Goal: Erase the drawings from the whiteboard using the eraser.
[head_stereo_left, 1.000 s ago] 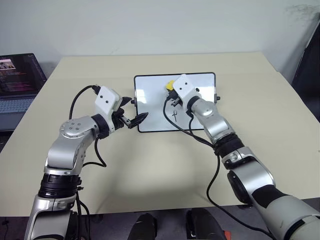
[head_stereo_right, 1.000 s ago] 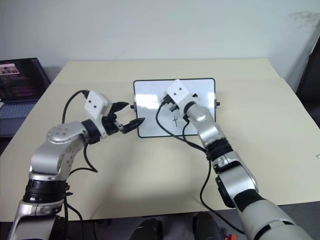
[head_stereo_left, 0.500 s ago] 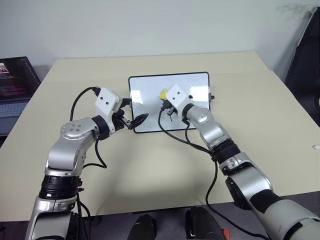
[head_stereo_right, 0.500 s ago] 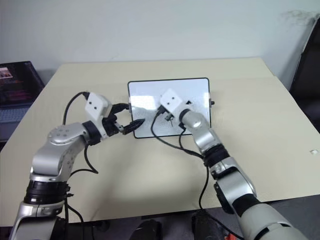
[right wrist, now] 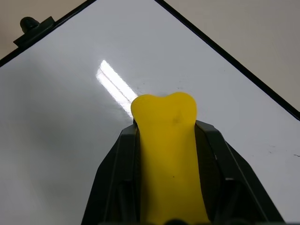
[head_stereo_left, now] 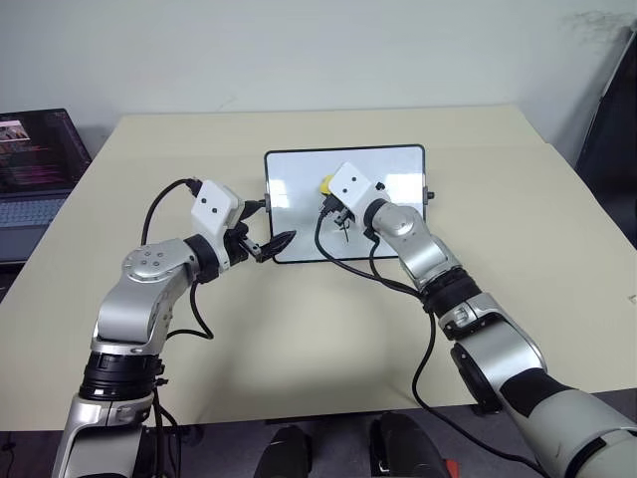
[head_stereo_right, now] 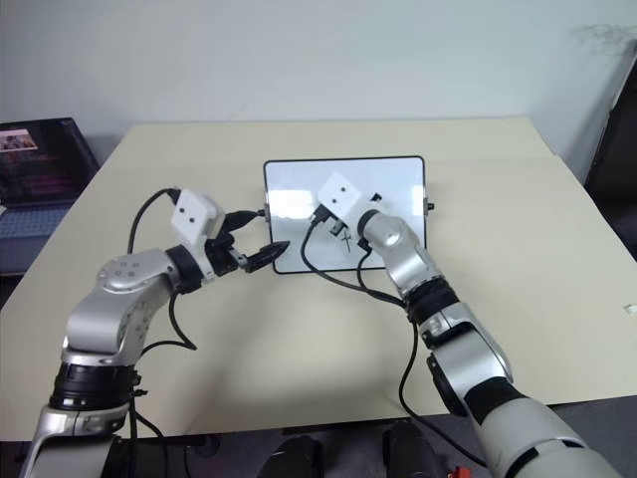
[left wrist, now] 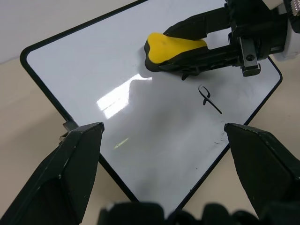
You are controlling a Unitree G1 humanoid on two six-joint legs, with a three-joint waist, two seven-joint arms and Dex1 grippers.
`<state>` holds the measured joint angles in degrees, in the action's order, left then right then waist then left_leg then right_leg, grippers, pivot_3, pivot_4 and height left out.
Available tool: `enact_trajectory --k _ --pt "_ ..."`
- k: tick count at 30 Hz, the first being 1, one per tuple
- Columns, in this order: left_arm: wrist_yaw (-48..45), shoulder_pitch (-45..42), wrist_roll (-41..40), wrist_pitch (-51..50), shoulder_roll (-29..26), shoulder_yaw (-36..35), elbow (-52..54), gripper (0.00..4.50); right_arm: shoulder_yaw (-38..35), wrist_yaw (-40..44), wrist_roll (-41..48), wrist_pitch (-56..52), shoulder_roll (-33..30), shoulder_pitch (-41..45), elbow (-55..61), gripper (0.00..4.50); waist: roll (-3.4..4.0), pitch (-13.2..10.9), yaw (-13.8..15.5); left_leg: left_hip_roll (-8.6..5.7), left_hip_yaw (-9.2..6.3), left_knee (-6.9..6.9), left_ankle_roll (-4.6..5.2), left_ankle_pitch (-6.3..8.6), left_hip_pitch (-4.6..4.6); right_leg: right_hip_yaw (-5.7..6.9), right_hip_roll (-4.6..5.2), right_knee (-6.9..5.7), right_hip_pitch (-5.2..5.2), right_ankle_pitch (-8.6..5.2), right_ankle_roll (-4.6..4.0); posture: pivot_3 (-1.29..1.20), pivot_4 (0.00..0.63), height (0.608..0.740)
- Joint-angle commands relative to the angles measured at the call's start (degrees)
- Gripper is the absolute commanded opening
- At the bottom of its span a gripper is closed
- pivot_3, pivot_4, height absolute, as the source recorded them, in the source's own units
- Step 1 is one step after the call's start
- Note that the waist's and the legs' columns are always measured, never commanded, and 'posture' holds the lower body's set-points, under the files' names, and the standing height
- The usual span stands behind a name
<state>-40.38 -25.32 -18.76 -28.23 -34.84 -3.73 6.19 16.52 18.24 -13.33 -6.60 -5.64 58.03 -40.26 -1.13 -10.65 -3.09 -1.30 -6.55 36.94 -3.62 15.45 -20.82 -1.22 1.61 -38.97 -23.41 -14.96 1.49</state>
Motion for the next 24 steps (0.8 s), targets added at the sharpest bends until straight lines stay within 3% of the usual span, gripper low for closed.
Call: enact_trajectory --k 1,16,24 --pt "0.34 -0.71 0.1 0.91 0.18 -0.36 1.84 4.5 -2.57 -0.95 0.54 -1.32 -1.72 -0.49 -0.9 1.23 0.0 0.0 0.12 0.0 0.0 0.01 0.0 0.0 0.0 0.0 0.0 0.0 0.01 0.01 0.01 0.0 0.15 0.74" --pt "0.2 -0.26 -0.01 0.45 0.37 0.0 2.94 4.5 -6.52 -2.5 2.18 -3.25 -2.83 0.35 -1.5 1.22 -0.01 0.01 0.18 0.0 0.0 0.03 0.0 -0.01 0.02 -0.01 -0.01 0.0 0.04 0.04 0.02 0.0 0.15 0.74" --pt "0.19 -0.26 -0.08 0.35 0.44 0.39 3.1 4.5 -7.55 -0.42 5.02 -5.92 -2.53 -1.16 4.59 1.22 -0.01 0.01 0.2 0.01 0.0 0.03 0.0 -0.01 0.02 -0.01 0.0 0.01 0.06 0.04 0.02 0.0 0.15 0.74"
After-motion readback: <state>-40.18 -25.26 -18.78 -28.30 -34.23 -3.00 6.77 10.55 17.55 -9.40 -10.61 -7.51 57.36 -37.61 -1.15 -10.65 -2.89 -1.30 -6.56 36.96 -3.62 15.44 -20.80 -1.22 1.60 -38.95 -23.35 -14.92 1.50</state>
